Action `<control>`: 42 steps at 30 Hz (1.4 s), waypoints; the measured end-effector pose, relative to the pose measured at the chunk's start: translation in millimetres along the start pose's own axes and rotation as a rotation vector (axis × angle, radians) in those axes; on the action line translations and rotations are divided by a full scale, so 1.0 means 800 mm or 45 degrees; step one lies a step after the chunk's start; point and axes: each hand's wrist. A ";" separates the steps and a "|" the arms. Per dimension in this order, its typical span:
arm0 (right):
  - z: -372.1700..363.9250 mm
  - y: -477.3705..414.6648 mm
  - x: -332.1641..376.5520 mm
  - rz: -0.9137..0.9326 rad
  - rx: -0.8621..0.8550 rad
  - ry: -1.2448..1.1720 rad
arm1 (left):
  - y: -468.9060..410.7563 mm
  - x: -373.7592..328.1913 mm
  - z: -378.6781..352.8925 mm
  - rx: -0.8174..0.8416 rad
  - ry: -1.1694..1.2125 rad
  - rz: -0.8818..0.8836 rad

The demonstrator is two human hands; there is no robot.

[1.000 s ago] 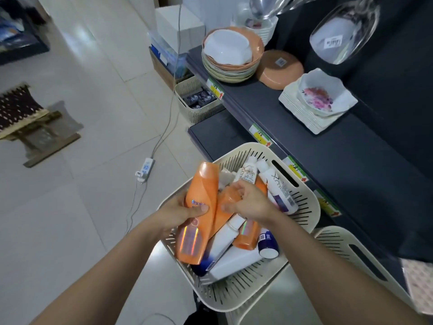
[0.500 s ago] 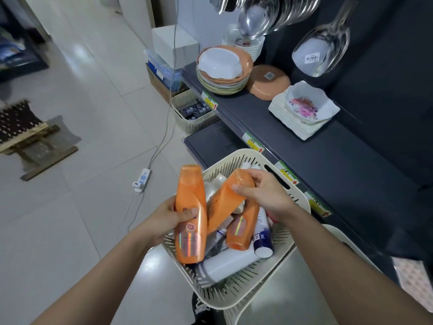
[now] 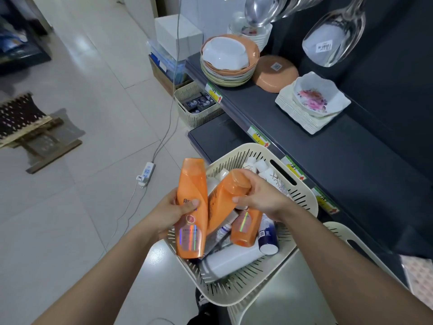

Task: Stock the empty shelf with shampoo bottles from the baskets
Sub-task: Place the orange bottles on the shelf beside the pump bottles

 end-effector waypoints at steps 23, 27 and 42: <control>-0.017 -0.028 -0.018 0.019 0.018 -0.089 | -0.004 -0.041 0.010 -0.224 -0.320 -0.141; -0.025 -0.034 -0.036 -0.008 0.026 -0.261 | -0.002 -0.045 0.018 -0.187 -0.329 -0.162; -0.089 -0.052 -0.071 -0.304 -0.441 -0.309 | 0.003 -0.029 0.024 -0.149 -0.147 -0.088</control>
Point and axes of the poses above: each hand's wrist, its own y-axis away from the middle knuckle, its own z-axis out of the back of the hand, x = y × z, and after that the axes turned 9 degrees about -y, right-handed
